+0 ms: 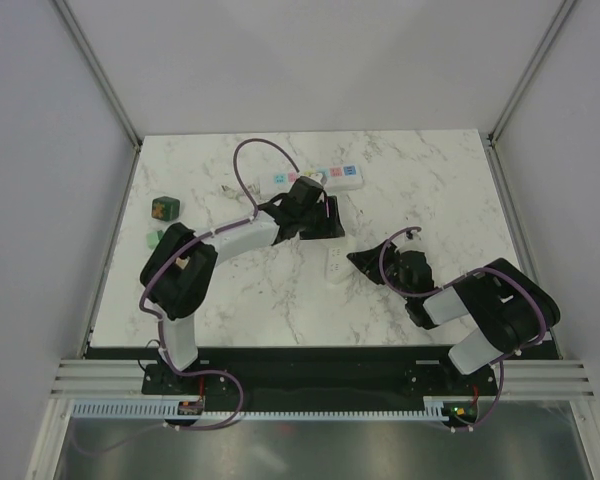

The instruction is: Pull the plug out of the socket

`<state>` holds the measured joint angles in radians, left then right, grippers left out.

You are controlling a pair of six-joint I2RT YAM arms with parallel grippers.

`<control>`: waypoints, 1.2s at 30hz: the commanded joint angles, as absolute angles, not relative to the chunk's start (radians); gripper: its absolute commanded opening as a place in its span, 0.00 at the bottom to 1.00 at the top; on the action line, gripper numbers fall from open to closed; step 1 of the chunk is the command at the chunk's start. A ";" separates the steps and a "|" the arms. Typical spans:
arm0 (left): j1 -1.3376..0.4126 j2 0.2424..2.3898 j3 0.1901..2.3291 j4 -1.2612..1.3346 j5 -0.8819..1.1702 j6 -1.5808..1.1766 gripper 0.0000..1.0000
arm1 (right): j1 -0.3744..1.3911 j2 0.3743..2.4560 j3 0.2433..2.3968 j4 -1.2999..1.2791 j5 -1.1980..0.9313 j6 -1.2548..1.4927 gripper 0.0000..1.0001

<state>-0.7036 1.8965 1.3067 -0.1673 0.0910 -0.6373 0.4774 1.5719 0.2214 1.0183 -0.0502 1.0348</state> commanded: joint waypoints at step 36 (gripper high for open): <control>-0.618 1.709 1.151 -0.151 0.260 -0.644 0.02 | 0.479 1.615 0.192 0.822 0.011 0.902 0.00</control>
